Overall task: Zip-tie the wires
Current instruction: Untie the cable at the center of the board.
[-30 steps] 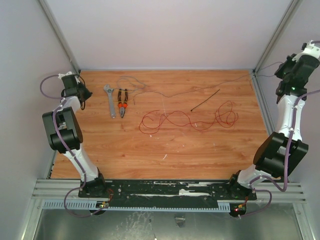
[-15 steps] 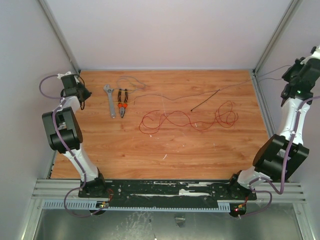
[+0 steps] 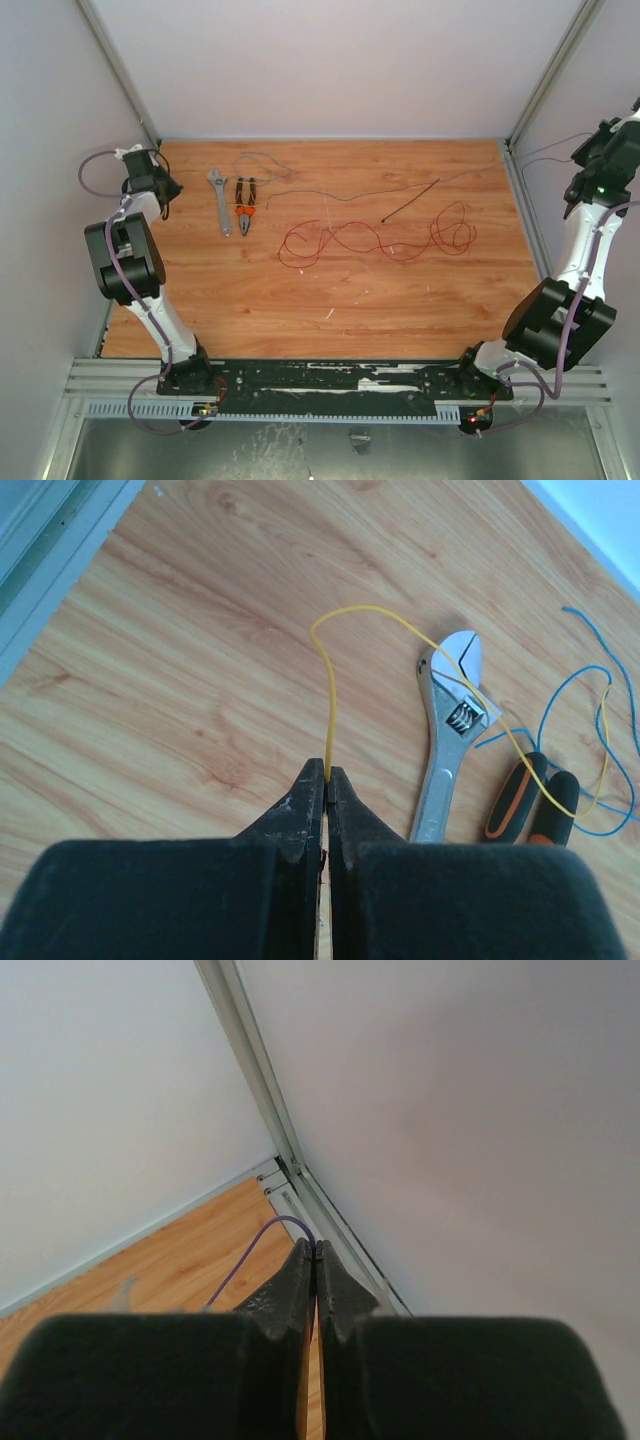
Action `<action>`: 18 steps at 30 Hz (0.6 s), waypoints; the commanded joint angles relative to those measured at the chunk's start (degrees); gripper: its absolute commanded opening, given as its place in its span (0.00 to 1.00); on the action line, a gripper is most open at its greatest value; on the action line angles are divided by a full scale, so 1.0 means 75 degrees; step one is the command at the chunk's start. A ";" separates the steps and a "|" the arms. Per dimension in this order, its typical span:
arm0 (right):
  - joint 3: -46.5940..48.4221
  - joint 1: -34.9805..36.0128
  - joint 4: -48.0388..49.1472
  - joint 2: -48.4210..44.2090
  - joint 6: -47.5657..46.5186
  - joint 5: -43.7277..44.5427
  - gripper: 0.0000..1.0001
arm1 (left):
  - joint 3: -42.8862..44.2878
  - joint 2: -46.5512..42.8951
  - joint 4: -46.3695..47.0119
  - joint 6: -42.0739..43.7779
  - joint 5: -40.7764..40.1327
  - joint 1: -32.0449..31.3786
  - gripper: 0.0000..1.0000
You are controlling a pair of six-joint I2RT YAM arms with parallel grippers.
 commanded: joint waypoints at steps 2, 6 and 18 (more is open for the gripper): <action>-0.0042 -0.0066 0.0236 -0.0253 0.0134 0.0074 0.00 | 0.0245 0.0101 0.0055 0.0068 -0.0204 0.0068 0.00; -0.0073 -0.0075 0.0142 -0.0310 0.0006 0.0657 0.00 | 0.0264 0.0097 0.0004 0.0138 -0.0442 0.0063 0.00; -0.0214 -0.0211 0.0464 -0.0624 0.0240 0.0068 0.00 | 0.0287 0.0151 0.0073 0.0020 0.0081 0.0025 0.00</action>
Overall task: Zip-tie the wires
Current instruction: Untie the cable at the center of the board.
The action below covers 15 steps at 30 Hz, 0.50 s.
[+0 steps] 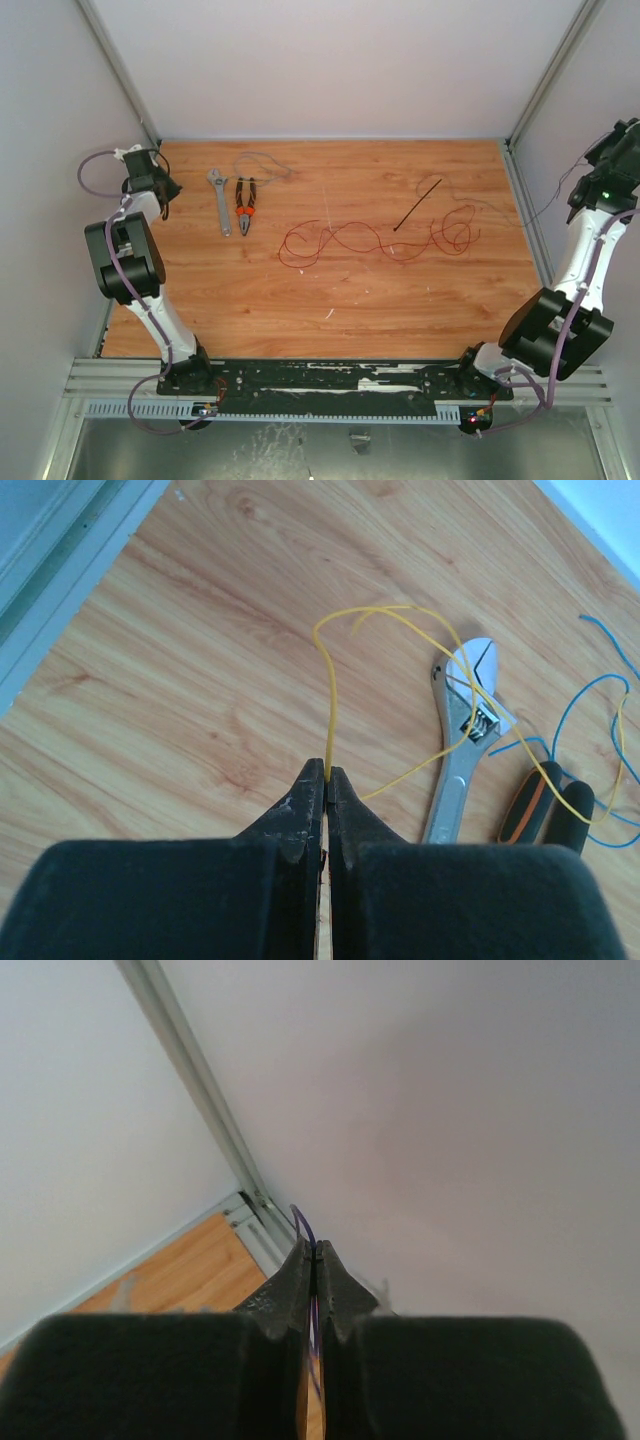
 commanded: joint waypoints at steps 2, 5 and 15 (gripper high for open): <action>-0.0234 0.0023 0.0572 -0.0199 0.0460 -0.1490 0.00 | 0.0317 0.0089 0.0136 -0.0011 0.0663 -0.0122 0.00; -0.0162 0.0247 0.0670 -0.0119 0.0523 -0.1986 0.00 | 0.0527 0.0021 0.0055 0.0077 0.0971 -0.0559 0.00; 0.0392 0.0942 0.0891 0.0212 0.0936 -0.3742 0.00 | 0.1226 0.0514 -0.0090 0.0014 0.1457 -0.2032 0.27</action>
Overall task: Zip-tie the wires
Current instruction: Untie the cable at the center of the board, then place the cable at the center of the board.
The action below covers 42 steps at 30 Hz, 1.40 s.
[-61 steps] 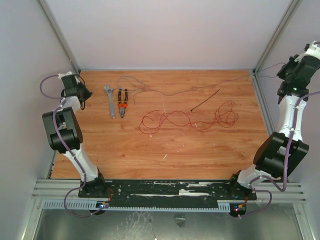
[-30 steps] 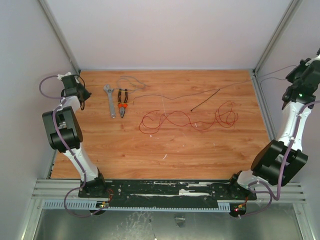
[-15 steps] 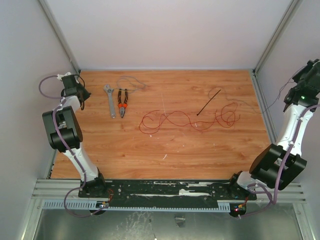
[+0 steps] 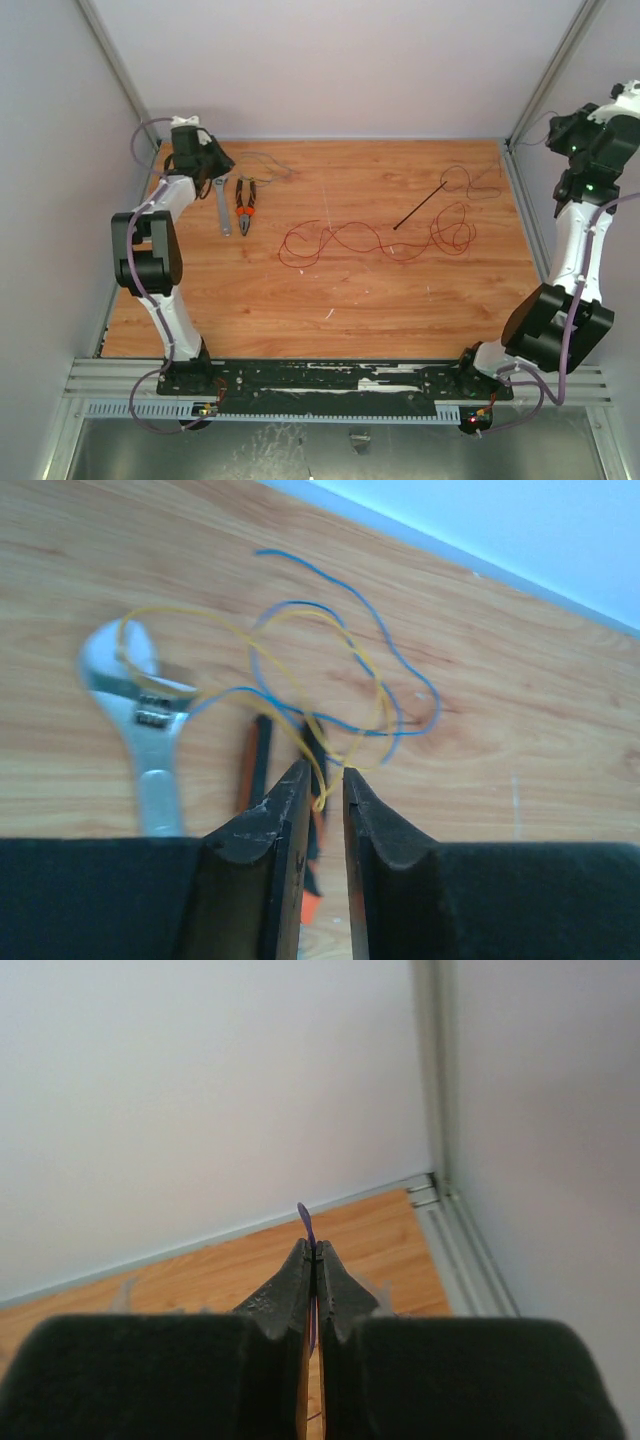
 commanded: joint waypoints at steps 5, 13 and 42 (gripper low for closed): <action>0.0903 0.0759 0.0365 0.0180 0.0494 -0.1177 0.00 | 0.0510 0.0411 -0.0888 0.0501 0.0238 -0.0528 0.50; 0.3424 0.1957 0.1374 0.1640 0.1631 -0.3165 0.00 | 0.0503 -0.0588 -0.1639 0.1099 0.0291 -0.0663 0.98; 0.4056 0.3266 -0.1063 0.1620 -0.0938 -0.1124 0.00 | 0.0902 0.1380 0.0897 0.0245 0.1831 -0.3104 0.86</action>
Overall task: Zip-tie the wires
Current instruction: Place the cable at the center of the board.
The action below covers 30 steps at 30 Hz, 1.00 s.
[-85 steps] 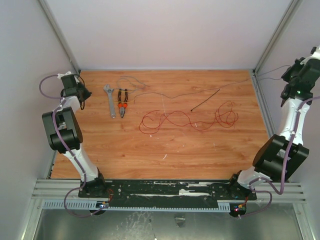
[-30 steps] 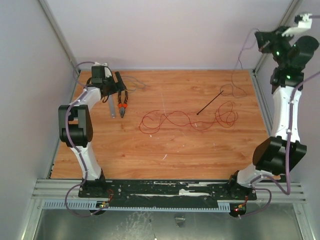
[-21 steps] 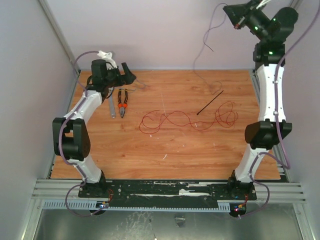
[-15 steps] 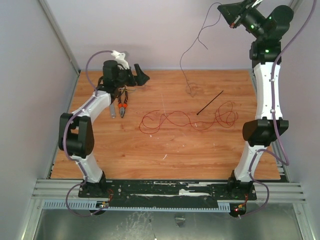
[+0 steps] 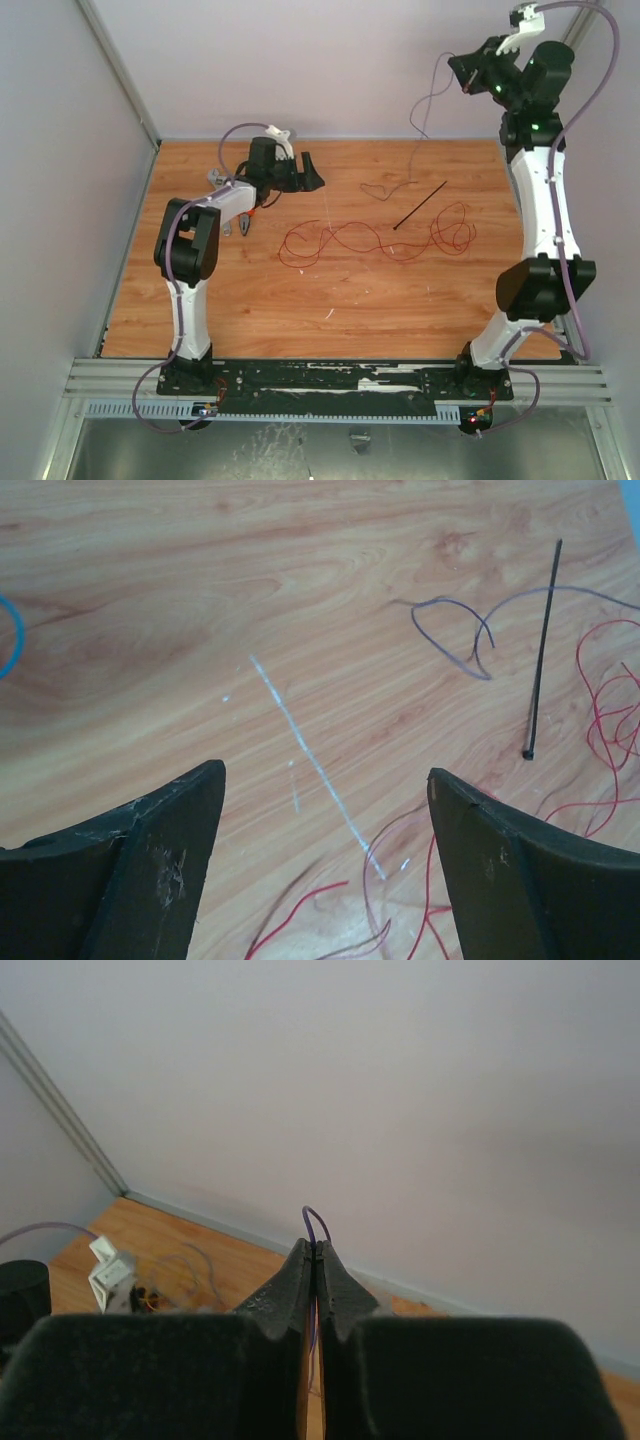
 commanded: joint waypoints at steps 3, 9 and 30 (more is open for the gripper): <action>-0.1516 -0.0092 -0.0001 -0.1456 -0.1074 0.0996 0.00 | 0.1262 0.0592 -0.0321 0.0018 -0.0003 -0.0492 0.86; -0.2808 -0.0112 0.0146 -0.2180 -0.1304 0.1437 0.00 | 0.2972 0.1645 -0.1263 -0.0008 -0.0306 -0.0950 0.86; -0.4086 -0.0122 0.0611 -0.2899 -0.1209 0.1440 0.00 | 0.6015 0.4065 -0.2729 -0.0714 -0.0640 -0.1892 0.85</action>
